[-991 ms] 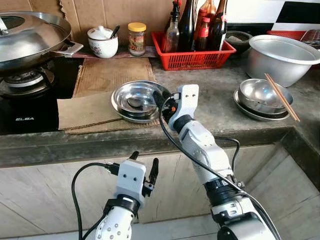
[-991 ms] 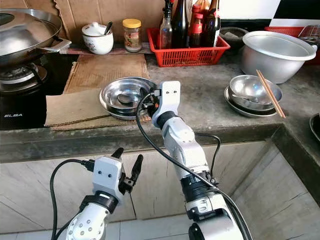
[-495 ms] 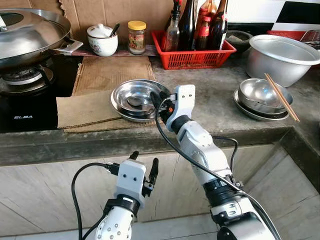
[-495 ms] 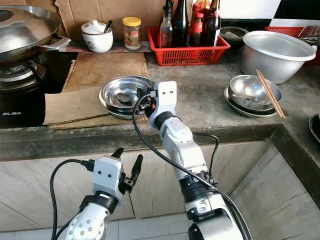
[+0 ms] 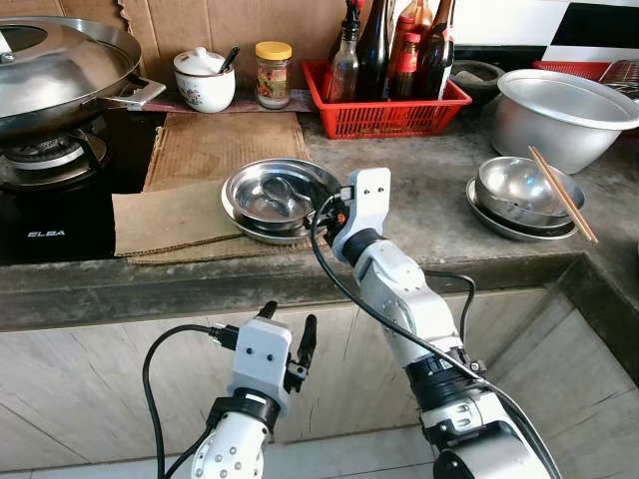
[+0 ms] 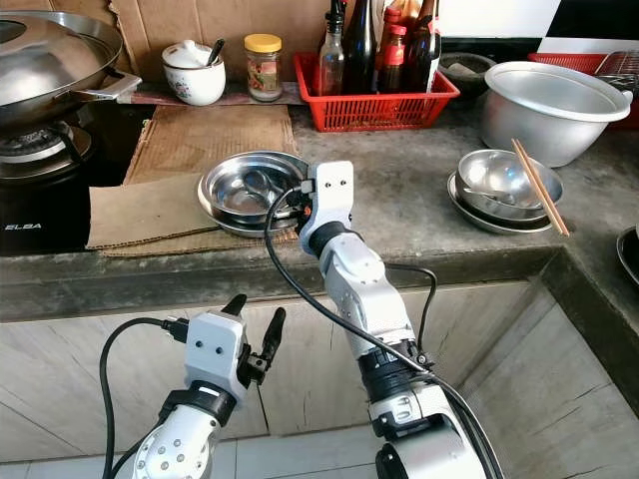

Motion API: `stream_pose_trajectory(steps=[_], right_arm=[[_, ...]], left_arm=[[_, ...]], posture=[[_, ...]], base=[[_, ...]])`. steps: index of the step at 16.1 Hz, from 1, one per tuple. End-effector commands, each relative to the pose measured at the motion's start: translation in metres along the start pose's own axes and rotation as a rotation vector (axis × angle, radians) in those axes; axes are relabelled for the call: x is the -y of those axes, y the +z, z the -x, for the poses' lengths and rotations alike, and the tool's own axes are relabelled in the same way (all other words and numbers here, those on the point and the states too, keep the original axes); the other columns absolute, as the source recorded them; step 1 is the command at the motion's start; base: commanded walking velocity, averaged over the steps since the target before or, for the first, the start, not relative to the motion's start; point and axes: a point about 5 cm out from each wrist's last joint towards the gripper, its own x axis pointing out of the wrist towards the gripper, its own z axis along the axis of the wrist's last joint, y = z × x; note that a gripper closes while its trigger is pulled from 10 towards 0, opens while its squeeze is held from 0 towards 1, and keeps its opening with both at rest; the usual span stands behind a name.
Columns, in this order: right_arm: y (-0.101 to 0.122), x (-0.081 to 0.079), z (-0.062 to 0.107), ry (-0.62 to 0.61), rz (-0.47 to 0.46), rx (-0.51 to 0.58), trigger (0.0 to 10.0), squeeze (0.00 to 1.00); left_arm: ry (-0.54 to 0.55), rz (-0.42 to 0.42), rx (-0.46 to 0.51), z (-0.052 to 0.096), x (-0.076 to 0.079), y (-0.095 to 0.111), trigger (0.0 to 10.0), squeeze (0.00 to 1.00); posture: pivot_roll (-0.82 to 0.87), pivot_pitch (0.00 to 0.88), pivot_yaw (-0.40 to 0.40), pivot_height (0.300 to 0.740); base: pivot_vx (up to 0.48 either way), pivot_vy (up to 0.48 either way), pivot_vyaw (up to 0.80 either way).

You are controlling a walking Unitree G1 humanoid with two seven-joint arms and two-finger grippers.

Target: Kitchen organization

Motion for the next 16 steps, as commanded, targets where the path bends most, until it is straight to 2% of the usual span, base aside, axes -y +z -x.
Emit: stream_pose_trajectory(steps=[1,8,9,10,12,13,14,15,16], right_arm=[[0.0098,-0.0120,-0.0082,0.027,-0.014,0.035,0.0,0.00],[0.0164,-0.0148,-0.0106,0.038,-0.019,0.063,0.0,0.00],[0.0150,-0.0166,-0.0095,0.054,-0.008,0.056,8.7,0.00],[0.0126,-0.0176,-0.0082,0.061,-0.003,0.047,10.0,0.00],[0.0092,-0.0185,-0.0064,0.065,0.002,0.036,10.0,0.00],[0.0080,-0.0184,-0.0055,0.063,0.005,0.034,10.0,1.00],[0.0069,-0.0186,-0.0050,0.067,0.011,0.029,10.0,1.00],[0.0067,-0.0184,-0.0052,0.067,0.014,0.025,10.0,0.00],[0.0065,-0.0178,-0.0057,0.067,0.019,0.020,10.0,0.00]], left_arm=[[0.000,0.005,0.006,0.0017,0.0009,0.0038,10.0,0.00],[-0.001,0.005,0.000,-0.0002,-0.0003,0.0024,10.0,0.00],[-0.002,0.005,0.000,-0.0005,-0.0001,0.0021,10.0,0.00],[-0.002,0.006,0.000,-0.0005,-0.0001,0.0021,10.0,0.00],[-0.002,0.007,-0.001,-0.0004,0.0000,0.0020,10.0,0.00],[-0.002,0.007,-0.001,-0.0002,0.0003,0.0019,10.0,0.00],[-0.002,0.009,-0.003,-0.0001,0.0006,0.0016,10.0,0.00],[-0.002,0.009,-0.003,0.0001,0.0008,0.0015,10.0,0.00],[-0.002,0.010,-0.004,0.0000,0.0009,0.0014,10.0,0.00]], posture=[[0.18,0.099,-0.084,0.740],[0.18,0.095,-0.084,0.740],[0.18,0.094,-0.086,0.740],[0.18,0.094,-0.086,0.740],[0.18,0.092,-0.088,0.740],[0.18,0.090,-0.090,0.740],[0.18,0.091,-0.089,0.740],[0.18,0.088,-0.089,0.740],[0.18,0.088,-0.090,0.740]], base=[[0.000,0.000,0.00],[0.000,0.000,0.00],[0.000,0.000,0.00],[0.000,0.000,0.00],[0.000,0.000,0.00],[0.000,0.000,0.00],[0.000,0.000,0.00],[0.000,0.000,0.00],[0.000,0.000,0.00]])
